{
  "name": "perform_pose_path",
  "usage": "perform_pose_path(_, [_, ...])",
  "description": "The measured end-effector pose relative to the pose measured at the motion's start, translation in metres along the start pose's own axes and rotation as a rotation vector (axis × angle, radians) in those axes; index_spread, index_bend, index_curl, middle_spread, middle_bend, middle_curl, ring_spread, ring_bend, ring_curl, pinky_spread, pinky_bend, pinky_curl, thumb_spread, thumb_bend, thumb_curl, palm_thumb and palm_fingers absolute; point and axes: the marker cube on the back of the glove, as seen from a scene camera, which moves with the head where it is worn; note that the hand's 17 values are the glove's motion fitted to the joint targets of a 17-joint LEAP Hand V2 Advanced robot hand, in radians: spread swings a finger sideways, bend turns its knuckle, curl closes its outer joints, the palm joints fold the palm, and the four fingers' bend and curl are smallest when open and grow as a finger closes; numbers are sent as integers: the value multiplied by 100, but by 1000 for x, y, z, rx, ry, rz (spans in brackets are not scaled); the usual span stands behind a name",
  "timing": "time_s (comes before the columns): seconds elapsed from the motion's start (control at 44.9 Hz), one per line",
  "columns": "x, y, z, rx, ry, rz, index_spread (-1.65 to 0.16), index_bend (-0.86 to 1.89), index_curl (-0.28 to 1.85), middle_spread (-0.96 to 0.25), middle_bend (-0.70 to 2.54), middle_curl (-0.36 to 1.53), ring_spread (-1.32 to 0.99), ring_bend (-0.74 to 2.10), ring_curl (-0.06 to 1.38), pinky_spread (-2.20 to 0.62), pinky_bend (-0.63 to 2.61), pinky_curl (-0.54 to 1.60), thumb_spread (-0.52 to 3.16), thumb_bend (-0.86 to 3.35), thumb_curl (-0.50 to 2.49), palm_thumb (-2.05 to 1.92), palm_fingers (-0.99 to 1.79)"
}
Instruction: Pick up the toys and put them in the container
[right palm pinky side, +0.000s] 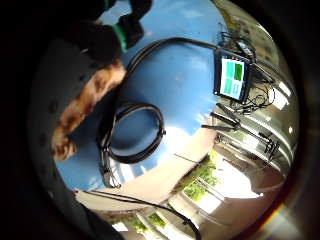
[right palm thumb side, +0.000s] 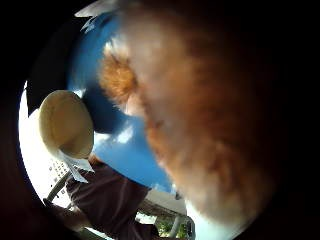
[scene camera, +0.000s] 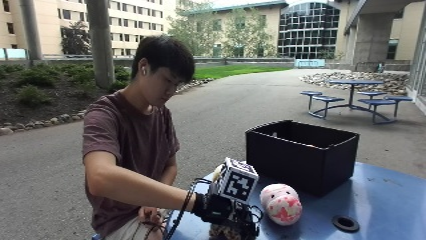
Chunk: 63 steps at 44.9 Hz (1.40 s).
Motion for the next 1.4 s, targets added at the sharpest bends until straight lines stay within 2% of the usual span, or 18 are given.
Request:
perform_pose_path(0.067, [-1,-2,4,103,-65,23,-22,60,29,-12,57,27,-21,69,22,-27,76,25,143,32,42,67,103])
perform_pose_path(0.134, [0,-3,6,223,-143,61,-16,72,36,-12,91,39,-26,70,26,-34,65,25,128,31,48,75,129])
perform_pose_path(0.2, [0,-6,4,296,-182,109,-11,85,43,-11,103,45,-29,74,30,-38,63,28,119,33,54,82,139])
perform_pose_path(0.267, [2,-8,-4,288,-195,140,-5,95,47,-9,109,49,-31,86,36,-39,65,30,108,37,60,90,143])
perform_pose_path(0.401, [15,0,-50,205,-220,177,0,105,53,-8,116,53,-31,108,44,-40,70,34,84,33,69,87,137])
perform_pose_path(0.468, [20,12,-95,256,-222,199,-1,108,55,-9,119,56,-31,110,46,-38,75,36,74,27,71,79,121])
perform_pose_path(0.49, [20,17,-114,280,-225,205,-3,105,55,-10,121,57,-32,108,46,-37,79,38,73,19,69,69,108])
perform_pose_path(0.579, [16,34,-189,372,-201,210,-5,105,58,-11,124,60,-35,106,49,-36,90,43,69,10,70,58,95])
perform_pose_path(0.713, [-2,53,-289,482,-140,190,-8,106,61,-13,128,65,-38,107,51,-34,98,48,65,6,74,55,89])
perform_pose_path(0.891, [-40,47,-373,557,-59,224,-11,109,65,-15,133,70,-40,112,54,-32,102,51,61,3,79,55,82])
perform_pose_path(0.98, [-66,32,-402,591,-53,192,-11,111,68,-15,134,72,-41,113,56,-32,104,53,60,2,81,54,80])
perform_pose_path(1.091, [-114,1,-430,633,-190,108,-12,112,70,-15,136,75,-42,115,58,-31,107,54,59,0,84,55,77])
perform_pose_path(1.203, [-153,-38,-434,642,-67,19,-12,113,72,-16,136,77,-42,117,60,-31,108,56,58,-1,87,55,73])
perform_pose_path(1.403, [-205,-102,-433,649,-72,-19,-13,113,76,-17,136,79,-42,118,63,-30,111,58,59,-1,90,55,65])
